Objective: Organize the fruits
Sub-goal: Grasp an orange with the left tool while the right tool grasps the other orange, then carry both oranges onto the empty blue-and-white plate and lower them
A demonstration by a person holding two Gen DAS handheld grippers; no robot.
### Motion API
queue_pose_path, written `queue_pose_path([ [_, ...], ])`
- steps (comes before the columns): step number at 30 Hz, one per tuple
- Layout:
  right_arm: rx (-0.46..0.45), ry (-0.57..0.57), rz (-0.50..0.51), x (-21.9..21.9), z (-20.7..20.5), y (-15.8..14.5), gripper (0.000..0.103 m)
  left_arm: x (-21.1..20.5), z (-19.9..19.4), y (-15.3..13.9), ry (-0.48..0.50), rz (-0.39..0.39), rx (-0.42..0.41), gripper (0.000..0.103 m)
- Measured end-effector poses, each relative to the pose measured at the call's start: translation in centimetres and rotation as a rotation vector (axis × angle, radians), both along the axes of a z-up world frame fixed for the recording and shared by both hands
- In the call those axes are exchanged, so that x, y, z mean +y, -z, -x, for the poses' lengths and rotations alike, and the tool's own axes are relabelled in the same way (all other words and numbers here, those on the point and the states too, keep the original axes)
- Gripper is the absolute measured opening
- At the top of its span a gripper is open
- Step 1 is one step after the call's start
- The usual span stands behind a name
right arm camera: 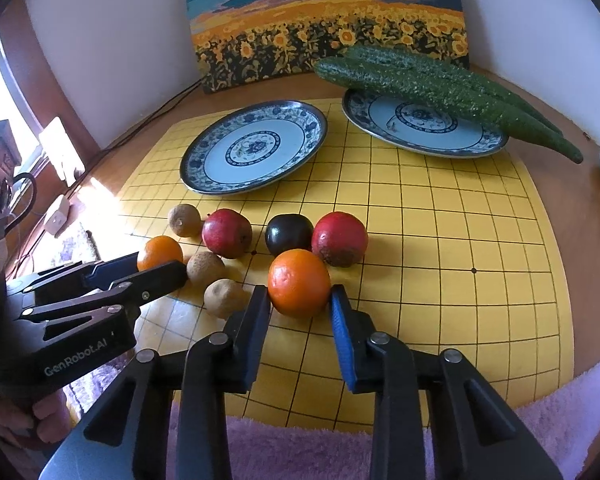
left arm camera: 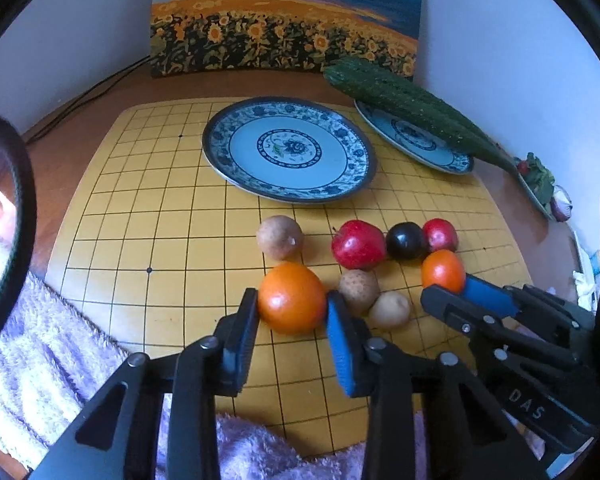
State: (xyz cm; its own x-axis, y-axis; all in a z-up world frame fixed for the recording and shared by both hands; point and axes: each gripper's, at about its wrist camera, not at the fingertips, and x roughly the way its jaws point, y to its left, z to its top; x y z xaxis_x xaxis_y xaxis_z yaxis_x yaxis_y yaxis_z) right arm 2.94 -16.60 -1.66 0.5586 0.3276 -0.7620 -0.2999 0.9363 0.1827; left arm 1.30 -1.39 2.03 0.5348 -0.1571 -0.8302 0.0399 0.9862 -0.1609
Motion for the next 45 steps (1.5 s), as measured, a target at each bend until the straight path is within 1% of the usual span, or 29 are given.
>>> queue_pose_path([
  [7, -0.04, -0.018, -0.009, 0.1, 1.1, -1.5, 0.032, 0.3, 1.0, -1.8, 0.006, 0.007, -0.036, 0.035],
  [14, -0.075, -0.06, -0.023, 0.7, 1.6, -3.4, 0.032, 0.6, 0.4, -3.8, 0.006, -0.002, -0.063, 0.035],
  [19, -0.081, -0.078, -0.039, 0.8, 1.1, -4.7, 0.032, 0.4, -0.3, -5.8, 0.018, -0.011, -0.091, 0.035],
  [24, -0.122, -0.092, -0.025, 1.1, 0.5, -6.6, 0.032, 0.3, -1.3, -7.3, 0.023, -0.014, -0.12, 0.035],
  [27, -0.125, -0.1, -0.034, 1.2, -0.2, -7.5, 0.032, 0.4, -2.1, -8.0, 0.022, -0.002, -0.123, 0.035],
  [30, -0.137, -0.103, -0.024, 1.5, -1.1, -8.0, 0.032, 0.5, -3.0, -8.5, 0.017, -0.006, -0.13, 0.035],
  [38, -0.131, -0.103, -0.005, 2.3, -4.5, -8.3, 0.032, 0.4, -5.9, -8.7, 0.01, -0.031, -0.136, 0.035],
  [40, -0.122, -0.105, -0.002, 2.5, -5.2, -8.0, 0.032, 0.3, -6.6, -8.4, 0.006, -0.037, -0.135, 0.035],
  [45, -0.094, -0.11, 0.018, 3.0, -7.3, -6.5, 0.032, 0.1, -8.4, -6.7, 0.005, -0.028, -0.1, 0.035],
])
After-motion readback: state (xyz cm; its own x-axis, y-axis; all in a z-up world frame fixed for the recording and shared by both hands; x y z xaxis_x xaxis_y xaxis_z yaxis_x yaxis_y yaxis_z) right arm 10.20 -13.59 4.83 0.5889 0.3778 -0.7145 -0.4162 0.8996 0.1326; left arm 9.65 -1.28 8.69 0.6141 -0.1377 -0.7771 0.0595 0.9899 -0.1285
